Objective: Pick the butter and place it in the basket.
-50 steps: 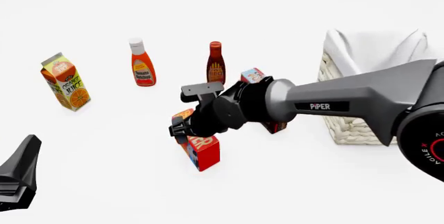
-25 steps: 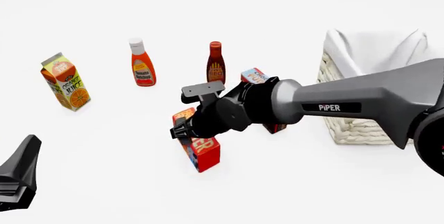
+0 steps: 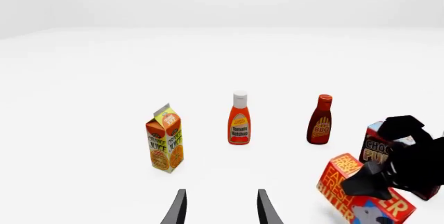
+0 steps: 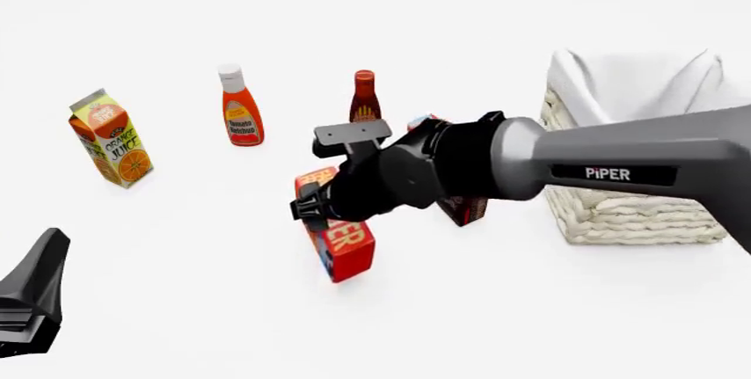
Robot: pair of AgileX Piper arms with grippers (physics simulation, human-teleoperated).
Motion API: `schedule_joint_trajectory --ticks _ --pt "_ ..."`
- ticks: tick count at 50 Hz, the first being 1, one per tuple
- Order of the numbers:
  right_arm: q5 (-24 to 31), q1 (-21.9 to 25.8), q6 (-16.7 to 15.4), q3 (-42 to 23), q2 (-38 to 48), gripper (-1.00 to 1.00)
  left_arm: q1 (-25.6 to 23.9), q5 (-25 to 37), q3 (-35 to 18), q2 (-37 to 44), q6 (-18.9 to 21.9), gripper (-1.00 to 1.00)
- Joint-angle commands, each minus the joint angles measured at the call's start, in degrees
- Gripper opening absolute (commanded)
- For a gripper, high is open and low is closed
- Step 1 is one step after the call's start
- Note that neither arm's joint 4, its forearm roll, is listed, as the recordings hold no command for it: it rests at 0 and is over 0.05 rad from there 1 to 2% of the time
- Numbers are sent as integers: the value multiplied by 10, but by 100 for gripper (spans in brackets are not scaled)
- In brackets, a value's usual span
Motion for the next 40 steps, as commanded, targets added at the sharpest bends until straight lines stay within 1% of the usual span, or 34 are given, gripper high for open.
schedule_joint_trajectory --ticks 1,18,24,37,40 --pt "14 -2 8 -4 -43 -100 0 0 0 0 0 100" --pt "50 3 4 -8 -108 -100 0 0 0 0 0 100" --pt "75 3 3 -23 -134 -100 0 0 0 0 0 100" --pt "120 -24 4 -48 -181 -100 0 0 0 0 0 100" --pt "138 -33 3 -62 -195 -100 0 0 0 0 0 100"
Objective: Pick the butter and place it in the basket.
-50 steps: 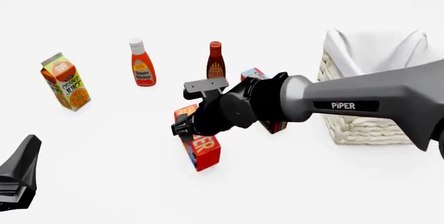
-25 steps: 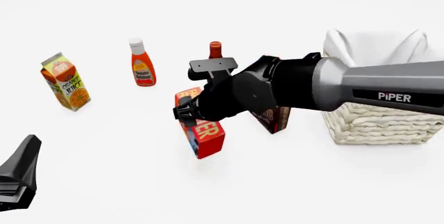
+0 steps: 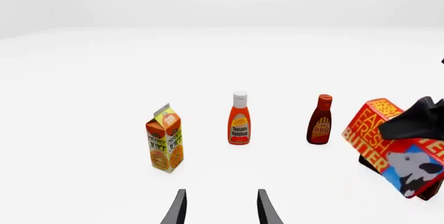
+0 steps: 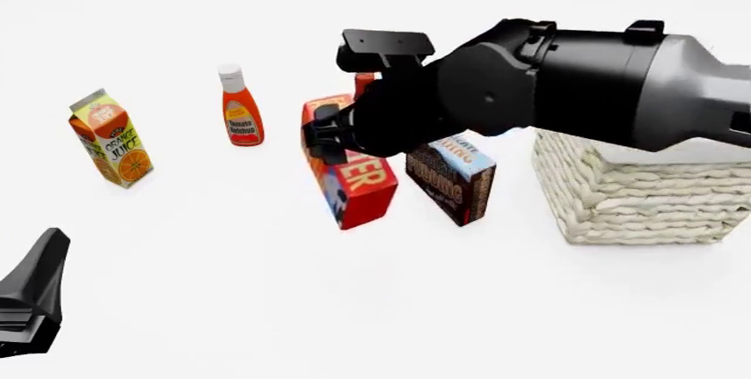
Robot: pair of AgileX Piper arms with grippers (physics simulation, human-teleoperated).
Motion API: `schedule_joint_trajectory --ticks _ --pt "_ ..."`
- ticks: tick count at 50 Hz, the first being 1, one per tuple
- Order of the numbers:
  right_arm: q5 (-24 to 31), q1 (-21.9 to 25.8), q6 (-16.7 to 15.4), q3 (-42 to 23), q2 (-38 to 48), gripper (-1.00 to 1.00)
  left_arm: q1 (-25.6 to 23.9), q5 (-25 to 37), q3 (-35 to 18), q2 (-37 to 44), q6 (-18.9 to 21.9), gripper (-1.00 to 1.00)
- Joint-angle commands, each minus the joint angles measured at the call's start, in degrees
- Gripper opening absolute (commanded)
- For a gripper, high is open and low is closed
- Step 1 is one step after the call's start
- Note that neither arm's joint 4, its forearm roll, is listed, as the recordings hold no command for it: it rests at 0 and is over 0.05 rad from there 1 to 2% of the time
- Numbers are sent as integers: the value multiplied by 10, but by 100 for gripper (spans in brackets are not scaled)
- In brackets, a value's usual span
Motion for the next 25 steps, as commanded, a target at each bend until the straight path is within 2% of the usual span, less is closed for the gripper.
schedule_joint_trajectory --ticks 1,5,13,25 --pt "45 -22 11 -38 -51 -100 0 0 0 0 0 100" --pt "61 -38 15 -59 -64 -100 0 0 0 0 0 100" --pt "66 -61 27 -59 -78 -100 0 0 0 0 0 100" --pt "67 -91 74 -69 -81 -100 0 0 0 0 0 100"
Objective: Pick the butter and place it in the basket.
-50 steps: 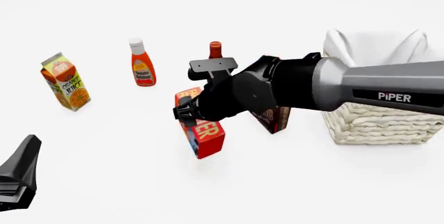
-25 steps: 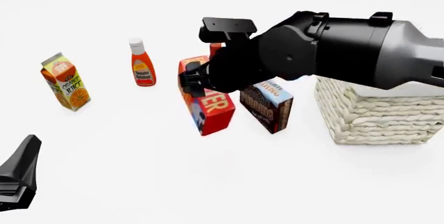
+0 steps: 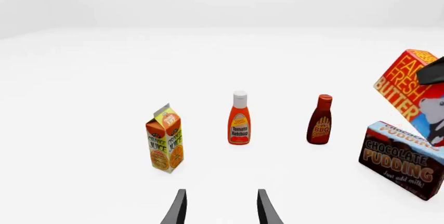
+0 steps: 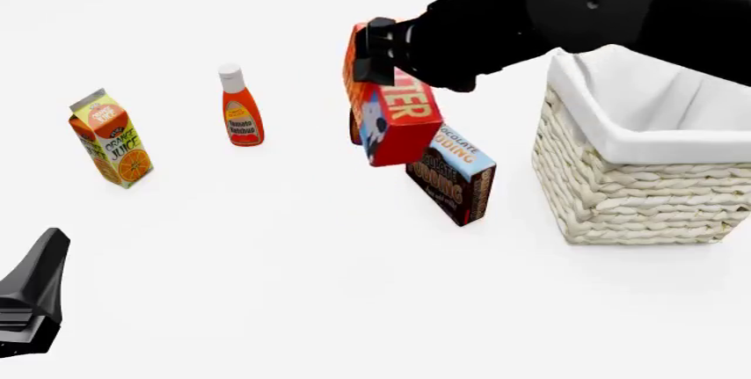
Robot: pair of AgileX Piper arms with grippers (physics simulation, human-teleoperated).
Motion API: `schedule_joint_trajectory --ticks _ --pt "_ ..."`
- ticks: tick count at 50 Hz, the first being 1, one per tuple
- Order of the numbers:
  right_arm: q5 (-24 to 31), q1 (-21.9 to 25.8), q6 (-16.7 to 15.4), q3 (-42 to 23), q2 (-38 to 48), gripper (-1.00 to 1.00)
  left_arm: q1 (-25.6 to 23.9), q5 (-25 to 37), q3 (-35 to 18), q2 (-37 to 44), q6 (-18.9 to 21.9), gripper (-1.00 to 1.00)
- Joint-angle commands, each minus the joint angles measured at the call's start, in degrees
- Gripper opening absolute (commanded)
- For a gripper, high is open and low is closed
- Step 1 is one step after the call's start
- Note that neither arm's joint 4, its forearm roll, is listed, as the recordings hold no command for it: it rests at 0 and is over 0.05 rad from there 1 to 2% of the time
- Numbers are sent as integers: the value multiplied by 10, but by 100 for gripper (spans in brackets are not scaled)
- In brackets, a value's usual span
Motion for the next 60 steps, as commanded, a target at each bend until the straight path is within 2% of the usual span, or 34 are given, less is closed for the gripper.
schedule_joint_trajectory --ticks 1,14,26,32,37,45,54,60 --pt "6 -31 40 -21 -15 -100 0 0 0 0 0 100" --pt "23 -76 77 -66 -4 -100 0 0 0 0 0 100" --pt "40 -118 125 -106 8 -100 0 0 0 0 0 100" --pt "41 -147 158 -124 14 -100 0 0 0 0 0 100" --pt "40 -191 181 -132 23 -100 0 0 0 0 0 100" --pt "41 -200 188 -156 40 -100 0 0 0 0 0 100" --pt "46 -271 211 -172 50 -100 0 0 0 0 0 100" --pt "46 -294 223 -173 56 -100 0 0 0 0 0 100"
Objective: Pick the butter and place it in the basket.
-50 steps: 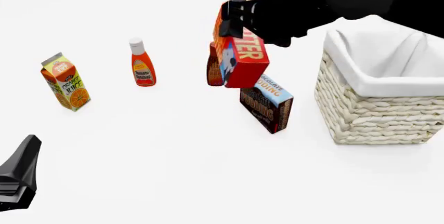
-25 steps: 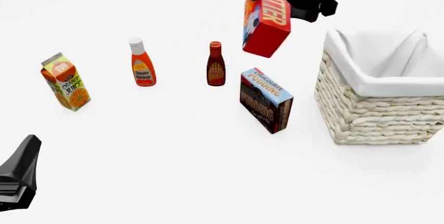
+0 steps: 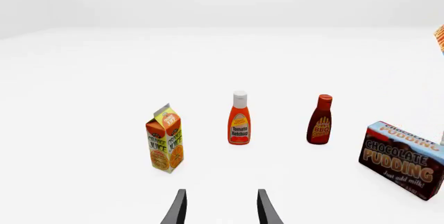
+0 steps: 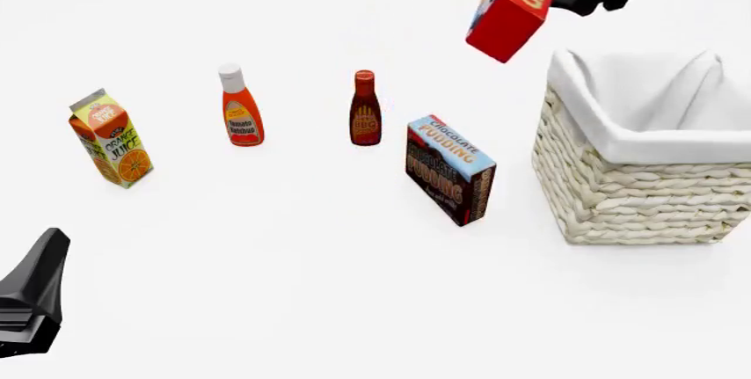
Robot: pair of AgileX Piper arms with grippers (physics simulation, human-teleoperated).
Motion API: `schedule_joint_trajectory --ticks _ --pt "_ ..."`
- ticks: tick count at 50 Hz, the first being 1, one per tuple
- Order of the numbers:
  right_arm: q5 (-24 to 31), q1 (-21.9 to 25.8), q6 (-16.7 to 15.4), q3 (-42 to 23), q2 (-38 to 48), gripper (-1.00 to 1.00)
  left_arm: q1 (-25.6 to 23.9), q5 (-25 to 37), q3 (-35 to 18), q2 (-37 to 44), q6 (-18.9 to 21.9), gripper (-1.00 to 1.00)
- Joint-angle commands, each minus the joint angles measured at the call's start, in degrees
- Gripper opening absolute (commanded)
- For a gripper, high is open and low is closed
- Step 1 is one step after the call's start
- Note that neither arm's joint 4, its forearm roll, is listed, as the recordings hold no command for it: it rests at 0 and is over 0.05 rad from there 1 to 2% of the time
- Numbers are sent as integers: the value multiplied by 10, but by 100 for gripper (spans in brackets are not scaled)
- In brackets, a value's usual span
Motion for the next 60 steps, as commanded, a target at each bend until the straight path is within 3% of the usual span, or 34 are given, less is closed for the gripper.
schedule_joint_trajectory --ticks 1,18,29,35,60 --pt "-3 -61 39 -15 5 -100 0 0 0 0 0 100" --pt "0 -113 96 -5 17 -100 0 0 0 0 0 100" --pt "14 -143 114 -26 20 -100 0 0 0 0 0 100" --pt "26 -159 115 -37 17 -100 0 0 0 0 0 100" --pt "21 -243 61 -22 25 -100 0 0 0 0 0 100"
